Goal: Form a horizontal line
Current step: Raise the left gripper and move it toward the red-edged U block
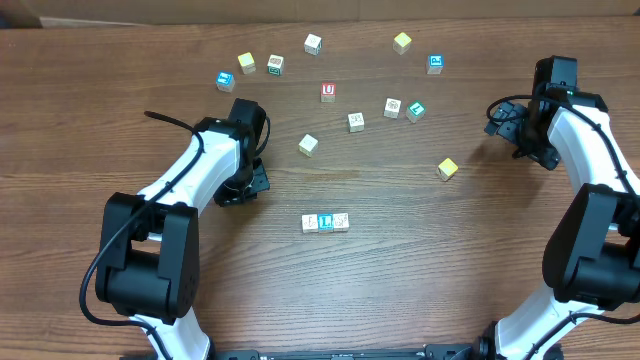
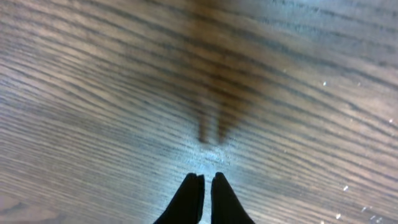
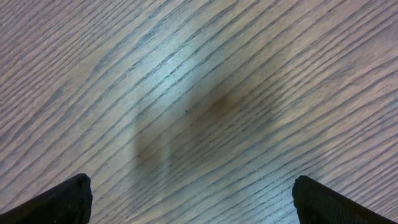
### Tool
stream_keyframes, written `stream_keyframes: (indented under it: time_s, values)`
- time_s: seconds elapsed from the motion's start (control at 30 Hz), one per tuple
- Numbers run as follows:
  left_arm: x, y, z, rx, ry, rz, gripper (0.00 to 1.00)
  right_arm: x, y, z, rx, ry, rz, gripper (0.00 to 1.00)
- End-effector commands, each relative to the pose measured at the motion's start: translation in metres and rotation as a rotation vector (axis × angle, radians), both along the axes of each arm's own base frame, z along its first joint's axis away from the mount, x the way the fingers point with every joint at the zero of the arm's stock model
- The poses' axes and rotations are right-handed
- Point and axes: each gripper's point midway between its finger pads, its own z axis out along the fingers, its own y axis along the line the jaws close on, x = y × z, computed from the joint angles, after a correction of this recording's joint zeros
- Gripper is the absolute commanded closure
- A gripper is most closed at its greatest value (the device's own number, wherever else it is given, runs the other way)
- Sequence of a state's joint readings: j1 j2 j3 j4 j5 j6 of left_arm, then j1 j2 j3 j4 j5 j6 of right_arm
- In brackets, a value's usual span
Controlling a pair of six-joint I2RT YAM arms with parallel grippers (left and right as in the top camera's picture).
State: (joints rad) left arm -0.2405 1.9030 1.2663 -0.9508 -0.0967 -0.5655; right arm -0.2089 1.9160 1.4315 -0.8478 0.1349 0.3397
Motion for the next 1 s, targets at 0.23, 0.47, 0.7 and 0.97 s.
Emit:
stream_keyframes:
  time_s: [0.23, 0.47, 0.7, 0.97]
  values:
    - [0.025, -0.024, 0.012, -0.107, -0.065, -0.009, 0.89, 0.008, -0.002, 0.016, -0.013, -0.046, 0.000, 0.00]
    - [0.041, -0.039, 0.014, -0.138, -0.127, -0.059, 0.00, 0.008, -0.002, 0.016, -0.013, -0.046, 0.000, 0.00]
    - [0.090, -0.052, 0.089, -0.181, -0.274, -0.135, 0.00, 0.008, -0.002, 0.016, -0.013, -0.046, 0.000, 0.00]
    - [0.172, -0.076, 0.211, -0.200, -0.703, -0.192, 0.13, 0.008, -0.002, 0.016, -0.013, -0.046, 0.000, 0.00]
